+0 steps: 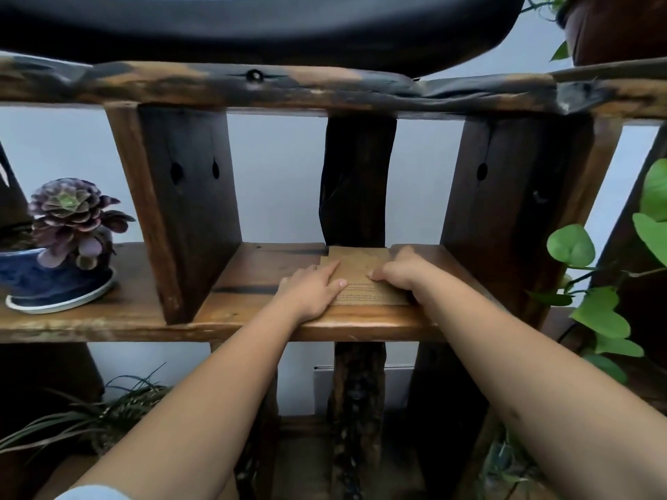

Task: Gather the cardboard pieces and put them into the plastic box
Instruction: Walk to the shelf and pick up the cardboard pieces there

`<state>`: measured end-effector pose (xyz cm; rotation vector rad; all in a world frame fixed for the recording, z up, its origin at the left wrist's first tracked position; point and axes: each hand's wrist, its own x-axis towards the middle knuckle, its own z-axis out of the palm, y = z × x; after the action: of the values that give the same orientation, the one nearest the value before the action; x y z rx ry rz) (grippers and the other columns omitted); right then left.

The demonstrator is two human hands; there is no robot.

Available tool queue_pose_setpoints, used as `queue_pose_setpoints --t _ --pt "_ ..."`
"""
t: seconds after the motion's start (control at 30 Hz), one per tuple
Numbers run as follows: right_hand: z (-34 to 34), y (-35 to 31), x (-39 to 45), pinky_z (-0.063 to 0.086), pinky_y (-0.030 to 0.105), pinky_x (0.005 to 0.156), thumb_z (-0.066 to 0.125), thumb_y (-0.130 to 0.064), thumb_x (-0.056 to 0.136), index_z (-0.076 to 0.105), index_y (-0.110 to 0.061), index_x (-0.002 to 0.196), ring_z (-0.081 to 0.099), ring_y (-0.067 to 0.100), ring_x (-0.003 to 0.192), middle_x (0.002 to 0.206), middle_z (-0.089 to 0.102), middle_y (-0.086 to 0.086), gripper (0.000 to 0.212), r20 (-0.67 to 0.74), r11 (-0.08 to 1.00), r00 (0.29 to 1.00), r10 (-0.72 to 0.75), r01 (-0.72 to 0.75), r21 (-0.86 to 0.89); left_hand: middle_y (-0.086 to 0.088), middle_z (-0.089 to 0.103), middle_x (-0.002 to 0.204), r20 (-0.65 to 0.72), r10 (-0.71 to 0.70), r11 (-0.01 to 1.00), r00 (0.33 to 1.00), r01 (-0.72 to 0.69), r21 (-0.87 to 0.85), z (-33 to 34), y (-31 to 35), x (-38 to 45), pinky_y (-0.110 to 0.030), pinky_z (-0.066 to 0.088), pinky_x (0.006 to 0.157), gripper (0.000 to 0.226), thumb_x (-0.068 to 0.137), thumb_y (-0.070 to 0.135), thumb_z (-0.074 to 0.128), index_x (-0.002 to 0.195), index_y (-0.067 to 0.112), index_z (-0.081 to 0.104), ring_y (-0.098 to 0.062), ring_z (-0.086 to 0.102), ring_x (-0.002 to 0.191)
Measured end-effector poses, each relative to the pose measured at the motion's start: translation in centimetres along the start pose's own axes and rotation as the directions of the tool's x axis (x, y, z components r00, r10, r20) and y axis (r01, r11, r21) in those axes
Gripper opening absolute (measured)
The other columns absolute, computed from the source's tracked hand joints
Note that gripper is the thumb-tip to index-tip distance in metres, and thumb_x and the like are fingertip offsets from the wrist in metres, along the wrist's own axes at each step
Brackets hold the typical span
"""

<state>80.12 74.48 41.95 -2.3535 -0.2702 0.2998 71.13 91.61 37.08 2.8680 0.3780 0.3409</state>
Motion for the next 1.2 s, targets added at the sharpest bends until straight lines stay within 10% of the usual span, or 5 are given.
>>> queue_pose_setpoints --t 0.27,0.63,0.83,1.2 --pt "-0.2 -0.7 0.1 0.043 0.037 0.060 0.075 -0.036 0.080 0.047 -0.013 0.126 0.059 0.027 0.087 0.105 0.060 0.011 0.058 0.117 0.985 0.991 0.059 -0.077 0.154 -0.011 0.044 0.144 -0.023 0.008 0.997 1.000 -0.009 -0.074 0.0 -0.1 -0.4 -0.051 0.034 0.101 0.060 0.094 0.056 0.032 0.147 0.032 0.020 -0.033 0.043 0.128" --pt "0.7 1.5 -0.4 0.051 0.049 0.095 0.079 0.001 0.070 0.040 -0.017 0.135 0.061 0.028 0.106 0.116 0.062 0.008 0.078 0.020 0.768 0.980 -0.196 0.141 0.624 -0.008 0.035 0.145 -0.246 -0.005 0.853 0.969 -0.124 -0.507 -1.0 0.3 -2.0 -0.028 0.029 0.100 0.084 0.086 0.034 0.066 0.149 0.033 0.010 -0.024 0.040 0.129" --pt "1.1 1.3 -1.7 0.042 0.031 0.091 0.078 -0.021 0.077 0.036 -0.030 0.134 0.052 0.015 0.111 0.122 0.055 -0.006 0.072 -0.190 0.803 0.880 -0.435 0.475 0.361 0.003 0.044 0.143 -0.222 -0.085 0.694 0.971 -0.101 -0.712 -1.7 0.3 -2.5 -0.028 0.031 0.105 0.104 0.085 0.027 0.068 0.145 0.041 -0.017 -0.016 0.045 0.128" --pt "2.9 2.6 -2.0 0.031 0.029 0.105 0.077 -0.016 0.079 0.008 -0.041 0.147 0.040 0.015 0.129 0.146 0.040 -0.002 0.100 -0.315 0.749 0.766 -0.560 0.631 0.203 0.009 0.044 0.139 -0.368 -0.044 0.704 0.929 -0.232 -0.671 -1.5 0.8 -2.2 -0.025 0.033 0.103 0.067 0.093 0.014 0.055 0.146 0.029 0.018 -0.011 0.043 0.128"
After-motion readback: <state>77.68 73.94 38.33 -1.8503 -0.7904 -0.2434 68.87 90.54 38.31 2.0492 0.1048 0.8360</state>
